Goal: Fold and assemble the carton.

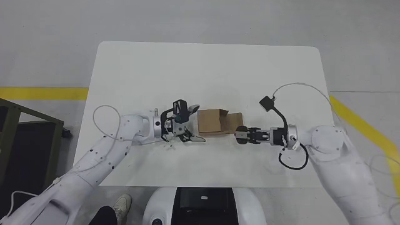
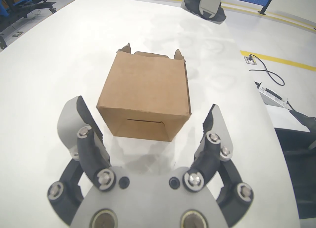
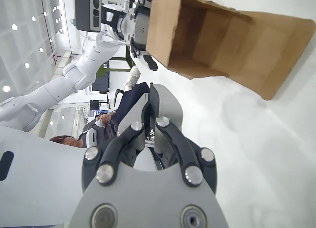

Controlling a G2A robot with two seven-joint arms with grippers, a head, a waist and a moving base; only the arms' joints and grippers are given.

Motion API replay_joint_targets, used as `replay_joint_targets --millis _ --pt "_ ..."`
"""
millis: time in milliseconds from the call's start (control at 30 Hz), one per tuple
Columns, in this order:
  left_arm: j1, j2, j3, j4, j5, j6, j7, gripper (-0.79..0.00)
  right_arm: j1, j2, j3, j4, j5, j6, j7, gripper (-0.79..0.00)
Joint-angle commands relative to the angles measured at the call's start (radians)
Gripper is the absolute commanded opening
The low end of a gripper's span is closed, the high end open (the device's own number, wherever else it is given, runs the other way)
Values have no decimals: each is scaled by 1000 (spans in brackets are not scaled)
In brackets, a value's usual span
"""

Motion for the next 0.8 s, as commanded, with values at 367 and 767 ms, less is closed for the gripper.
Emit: replay_joint_targets --millis 367,767 --pt "-58 -53 44 121 4 -21 70 0 78 -16 -102 116 -68 28 -51 -785" --pt "-87 -84 62 172 41 -40 107 0 160 -39 -178 196 -52 23 -106 -785"
